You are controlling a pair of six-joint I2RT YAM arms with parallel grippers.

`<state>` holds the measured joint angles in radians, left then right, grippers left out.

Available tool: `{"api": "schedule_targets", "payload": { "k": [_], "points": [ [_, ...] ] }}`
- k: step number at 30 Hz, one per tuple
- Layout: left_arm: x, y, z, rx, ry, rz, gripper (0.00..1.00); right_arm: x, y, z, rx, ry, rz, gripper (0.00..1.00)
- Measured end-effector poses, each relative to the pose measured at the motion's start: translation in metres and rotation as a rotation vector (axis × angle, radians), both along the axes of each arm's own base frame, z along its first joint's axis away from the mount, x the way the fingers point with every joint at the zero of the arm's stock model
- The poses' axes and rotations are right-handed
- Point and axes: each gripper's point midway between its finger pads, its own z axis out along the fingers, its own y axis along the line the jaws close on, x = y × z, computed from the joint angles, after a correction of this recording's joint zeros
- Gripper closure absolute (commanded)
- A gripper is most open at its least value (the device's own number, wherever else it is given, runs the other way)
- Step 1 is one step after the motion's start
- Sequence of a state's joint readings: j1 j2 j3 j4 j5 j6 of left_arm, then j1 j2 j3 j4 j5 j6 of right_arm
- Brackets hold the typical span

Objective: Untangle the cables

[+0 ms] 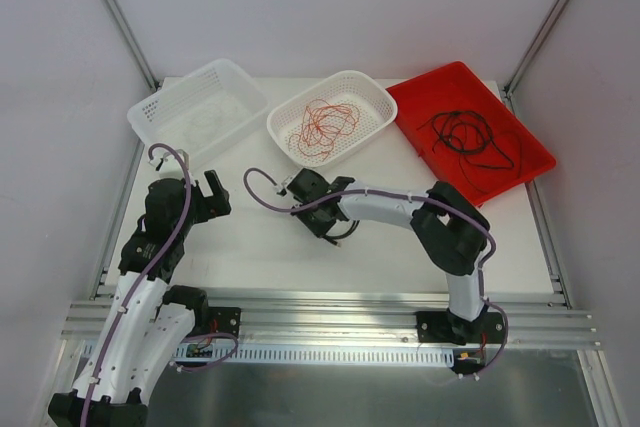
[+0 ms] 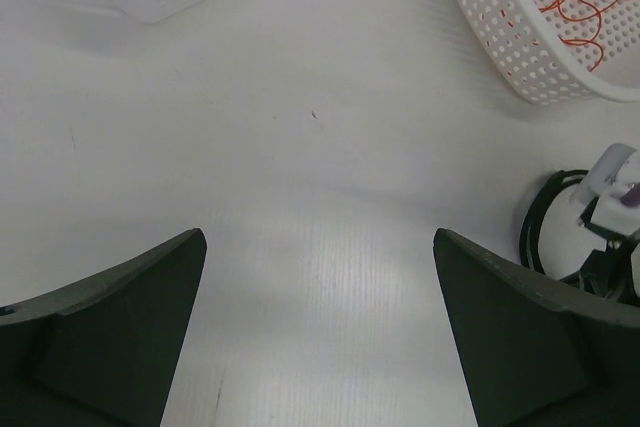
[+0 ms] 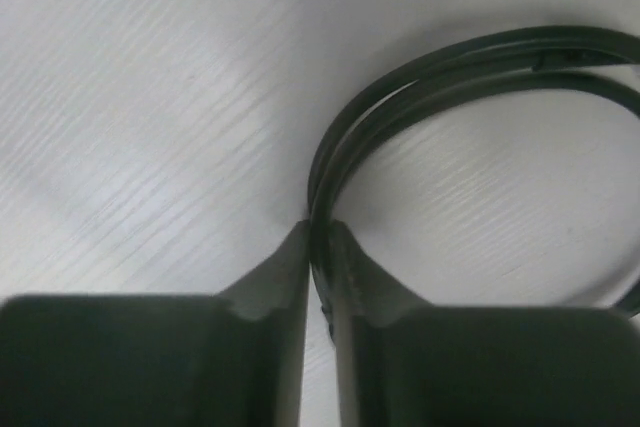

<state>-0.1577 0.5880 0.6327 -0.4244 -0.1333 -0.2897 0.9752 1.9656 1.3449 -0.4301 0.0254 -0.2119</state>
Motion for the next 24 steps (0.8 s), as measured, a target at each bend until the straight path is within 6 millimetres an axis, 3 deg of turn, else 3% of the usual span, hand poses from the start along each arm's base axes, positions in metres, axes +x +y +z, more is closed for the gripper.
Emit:
{"api": "schedule_targets", "payload": {
  "k": [1, 7, 11, 18, 21, 24],
  "points": [
    [0.000, 0.000, 0.000, 0.000, 0.000, 0.001, 0.01, -0.007, 0.001, 0.000, -0.004, 0.003, 0.008, 0.99],
    [0.000, 0.000, 0.000, 0.001, 0.000, 0.002, 0.01, -0.072, -0.006, 0.003, -0.035, 0.076, 0.095, 0.99],
    [0.000, 0.000, 0.000, 0.001, 0.000, 0.002, 0.01, -0.094, -0.030, 0.032, -0.037, 0.094, 0.092, 0.99],
    [0.000, 0.000, 0.000, 0.001, 0.000, 0.002, 0.01, -0.057, -0.070, 0.135, 0.070, -0.080, -0.029, 0.99],
    [0.000, 0.000, 0.000, 0.001, -0.001, 0.002, 0.01, -0.022, -0.105, 0.169, 0.084, -0.151, -0.143, 0.99],
    [0.000, 0.000, 0.001, 0.000, -0.006, 0.002, 0.01, 0.016, -0.149, 0.188, 0.061, -0.198, -0.276, 0.99]
  ]
}}
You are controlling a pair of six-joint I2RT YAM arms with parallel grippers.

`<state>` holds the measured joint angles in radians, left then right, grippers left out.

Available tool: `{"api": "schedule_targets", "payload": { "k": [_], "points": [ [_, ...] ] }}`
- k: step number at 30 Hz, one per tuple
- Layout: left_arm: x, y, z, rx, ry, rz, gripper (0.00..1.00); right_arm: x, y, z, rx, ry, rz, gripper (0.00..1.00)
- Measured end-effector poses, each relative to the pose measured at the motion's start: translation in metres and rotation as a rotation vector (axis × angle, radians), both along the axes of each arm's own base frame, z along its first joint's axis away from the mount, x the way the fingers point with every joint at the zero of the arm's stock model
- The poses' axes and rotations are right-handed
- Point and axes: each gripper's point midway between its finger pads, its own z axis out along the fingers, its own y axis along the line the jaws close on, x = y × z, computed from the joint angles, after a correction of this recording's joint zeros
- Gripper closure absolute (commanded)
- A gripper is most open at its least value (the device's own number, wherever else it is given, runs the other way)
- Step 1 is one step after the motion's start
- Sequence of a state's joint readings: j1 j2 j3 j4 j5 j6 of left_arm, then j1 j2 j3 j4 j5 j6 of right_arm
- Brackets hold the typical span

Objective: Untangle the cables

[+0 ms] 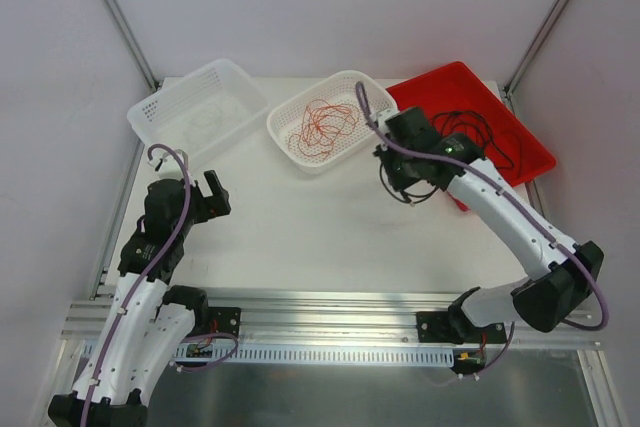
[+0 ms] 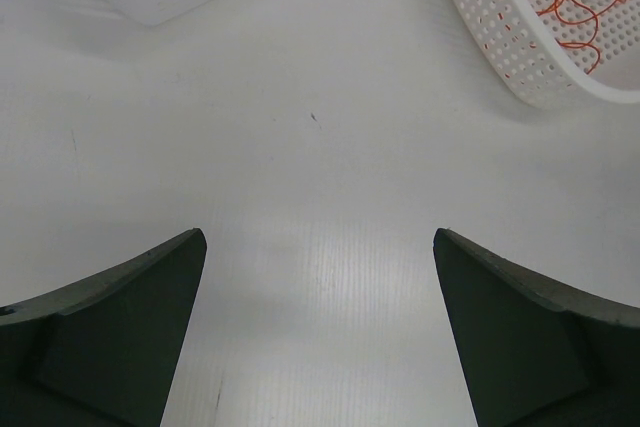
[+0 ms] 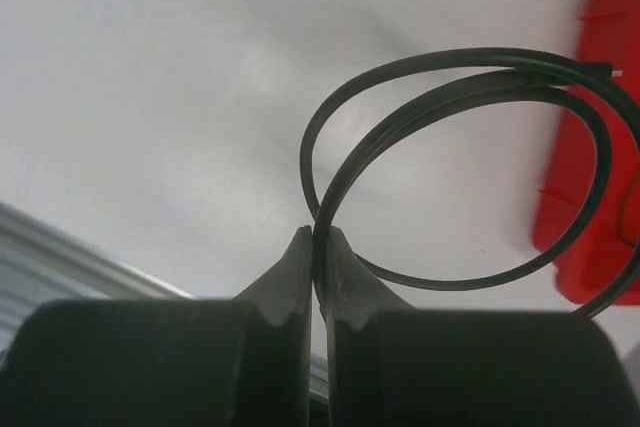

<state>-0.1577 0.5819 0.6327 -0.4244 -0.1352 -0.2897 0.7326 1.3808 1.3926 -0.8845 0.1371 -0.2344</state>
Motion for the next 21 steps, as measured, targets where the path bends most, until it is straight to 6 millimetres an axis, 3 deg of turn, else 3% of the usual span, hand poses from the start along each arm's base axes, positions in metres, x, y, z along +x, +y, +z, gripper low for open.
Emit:
{"api": "schedule_targets", "payload": {
  "k": [5, 9, 12, 16, 21],
  "points": [
    [0.000, 0.000, 0.001, -0.001, -0.005, 0.000, 0.01, 0.061, -0.081, 0.032, -0.012, -0.058, -0.249, 0.99],
    [-0.001, 0.000, 0.002, -0.002, -0.009, -0.001, 0.01, 0.114, -0.130, 0.053, 0.016, -0.106, -0.422, 0.99],
    [-0.001, 0.000, 0.004, -0.003, -0.018, -0.001, 0.01, 0.154, -0.157, 0.048, 0.037, -0.105, -0.516, 0.99],
    [-0.002, -0.001, 0.007, -0.007, -0.030, -0.005, 0.01, 0.208, -0.188, 0.014, 0.035, -0.056, -0.618, 0.98],
    [-0.002, -0.002, 0.005, -0.009, -0.023, -0.012, 0.01, 0.252, -0.213, -0.033, 0.021, -0.009, -0.709, 0.40]
  ]
}}
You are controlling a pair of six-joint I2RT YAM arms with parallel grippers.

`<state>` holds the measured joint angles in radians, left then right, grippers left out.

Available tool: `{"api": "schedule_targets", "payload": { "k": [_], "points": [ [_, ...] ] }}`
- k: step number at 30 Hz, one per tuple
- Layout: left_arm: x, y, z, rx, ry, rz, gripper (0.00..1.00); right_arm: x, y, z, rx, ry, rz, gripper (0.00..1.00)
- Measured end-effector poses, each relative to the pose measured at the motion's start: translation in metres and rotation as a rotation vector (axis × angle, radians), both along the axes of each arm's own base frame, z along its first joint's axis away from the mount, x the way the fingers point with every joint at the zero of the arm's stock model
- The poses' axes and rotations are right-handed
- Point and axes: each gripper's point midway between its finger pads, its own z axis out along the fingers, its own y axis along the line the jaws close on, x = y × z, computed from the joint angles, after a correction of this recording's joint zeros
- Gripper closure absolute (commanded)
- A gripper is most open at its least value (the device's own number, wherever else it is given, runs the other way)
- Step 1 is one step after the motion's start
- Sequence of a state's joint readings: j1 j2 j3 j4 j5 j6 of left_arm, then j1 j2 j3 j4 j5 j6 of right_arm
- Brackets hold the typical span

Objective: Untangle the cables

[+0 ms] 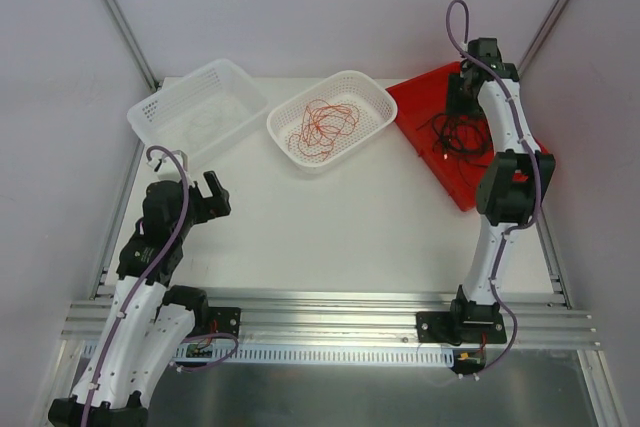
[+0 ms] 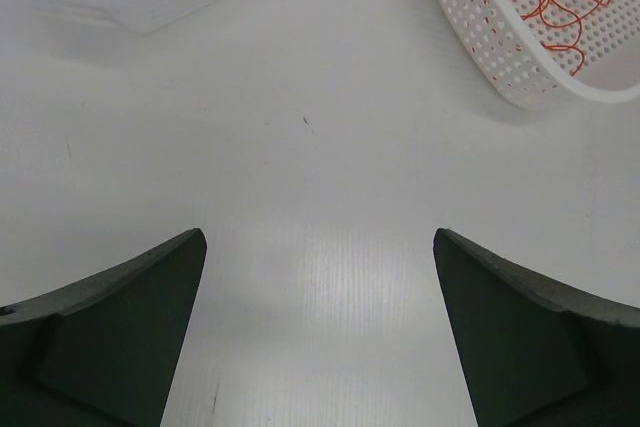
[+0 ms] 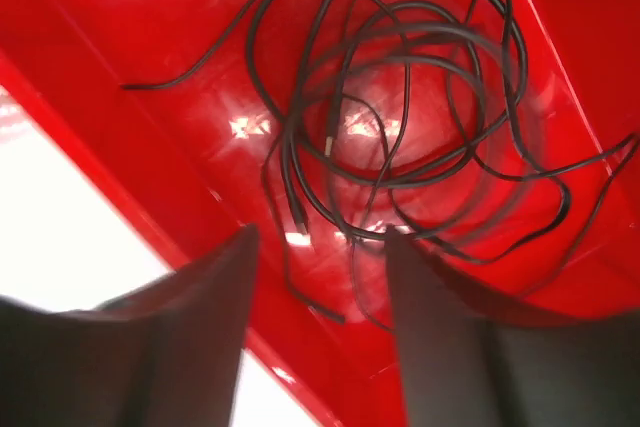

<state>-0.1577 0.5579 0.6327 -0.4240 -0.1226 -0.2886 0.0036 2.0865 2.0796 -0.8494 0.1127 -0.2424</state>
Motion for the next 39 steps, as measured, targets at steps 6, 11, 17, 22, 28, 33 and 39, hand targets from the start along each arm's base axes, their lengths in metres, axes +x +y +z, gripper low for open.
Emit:
{"api": "schedule_targets", "payload": {
  "k": [6, 11, 17, 22, 28, 33, 39],
  "points": [
    [0.001, 0.000, -0.003, 0.002, 0.013, -0.003, 0.01, 0.005, -0.006, -0.011, 0.031, 0.003, -0.039, 0.21],
    [0.001, -0.002, -0.003, -0.002, 0.012, -0.009, 0.01, -0.025, -0.001, 0.013, 0.066, -0.036, -0.046, 0.05],
    [-0.001, -0.002, 0.003, -0.007, -0.015, -0.011, 0.01, -0.075, -0.001, 0.113, 0.076, -0.243, -0.062, 0.03],
    [-0.006, -0.002, 0.016, -0.018, -0.072, -0.015, 0.01, -0.155, -0.003, 0.229, 0.070, -0.554, -0.069, 0.03],
    [-0.017, 0.000, 0.034, -0.042, -0.160, -0.007, 0.01, -0.294, -0.010, 0.302, 0.043, -0.891, -0.105, 0.03],
    [-0.037, 0.002, 0.053, -0.099, -0.254, 0.012, 0.01, -0.375, -0.013, 0.296, 0.026, -1.042, -0.116, 0.03],
    [-0.083, 0.005, 0.097, -0.189, -0.407, 0.015, 0.01, -0.405, -0.012, 0.233, 0.044, -1.017, -0.102, 0.03]
  ]
}}
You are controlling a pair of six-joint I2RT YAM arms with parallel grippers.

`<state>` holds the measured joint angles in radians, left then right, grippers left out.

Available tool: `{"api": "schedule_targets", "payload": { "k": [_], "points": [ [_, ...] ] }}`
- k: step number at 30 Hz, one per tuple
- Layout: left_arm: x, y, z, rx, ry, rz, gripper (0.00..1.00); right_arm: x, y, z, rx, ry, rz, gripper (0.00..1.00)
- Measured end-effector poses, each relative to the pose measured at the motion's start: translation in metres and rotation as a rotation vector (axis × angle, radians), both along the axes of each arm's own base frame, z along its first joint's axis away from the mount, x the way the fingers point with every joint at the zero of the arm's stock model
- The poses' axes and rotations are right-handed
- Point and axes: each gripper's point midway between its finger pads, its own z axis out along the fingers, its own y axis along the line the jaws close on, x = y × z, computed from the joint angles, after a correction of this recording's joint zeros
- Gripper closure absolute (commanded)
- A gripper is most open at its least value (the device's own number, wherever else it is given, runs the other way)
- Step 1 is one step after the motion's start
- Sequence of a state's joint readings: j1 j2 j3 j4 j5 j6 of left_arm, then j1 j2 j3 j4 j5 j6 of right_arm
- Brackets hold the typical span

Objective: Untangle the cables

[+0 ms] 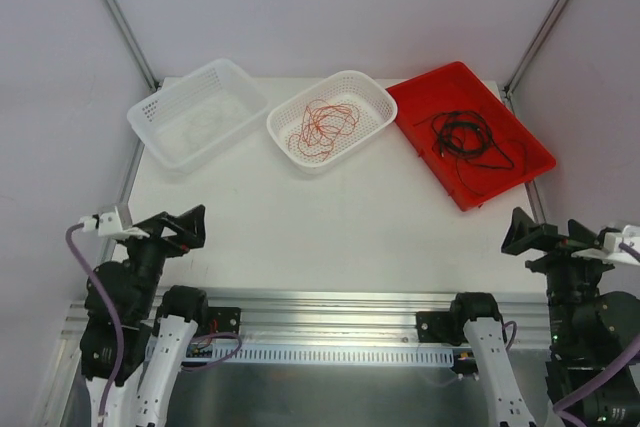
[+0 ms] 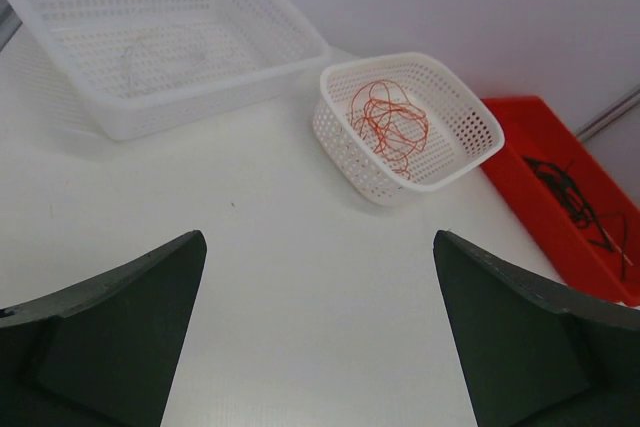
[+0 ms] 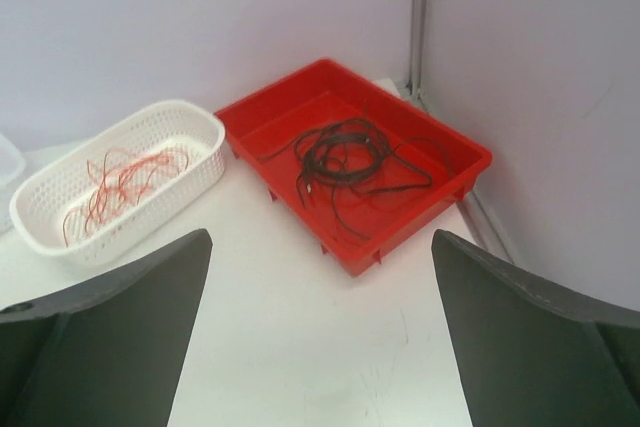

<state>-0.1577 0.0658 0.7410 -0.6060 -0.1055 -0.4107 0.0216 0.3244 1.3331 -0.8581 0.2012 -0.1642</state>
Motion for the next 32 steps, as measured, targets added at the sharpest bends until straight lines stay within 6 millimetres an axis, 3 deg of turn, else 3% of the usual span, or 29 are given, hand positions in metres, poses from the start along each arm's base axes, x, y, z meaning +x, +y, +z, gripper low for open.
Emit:
{"api": "schedule_targets", "payload": {
  "k": [5, 10, 17, 23, 32],
  "points": [
    [-0.031, 0.008, 0.028, -0.021, -0.086, 0.016, 0.01, -0.018, 0.009, -0.047, -0.007, 0.015, 0.085, 0.03],
    [-0.043, 0.013, 0.022, -0.012, -0.042, 0.036, 0.01, -0.038, 0.008, -0.072, -0.009, -0.007, 0.106, 0.03],
    [-0.057, 0.016, 0.017, 0.001, 0.000, 0.041, 0.01, -0.023, 0.002, -0.112, -0.013, 0.129, 0.067, 0.03],
    [-0.060, 0.019, 0.005, 0.006, 0.048, 0.052, 0.01, -0.024, -0.001, -0.120, -0.018, 0.158, 0.049, 0.03],
    [-0.060, 0.022, 0.004, -0.007, 0.054, 0.073, 0.01, -0.025, -0.003, -0.124, -0.022, 0.176, 0.040, 0.03]
  ]
}}
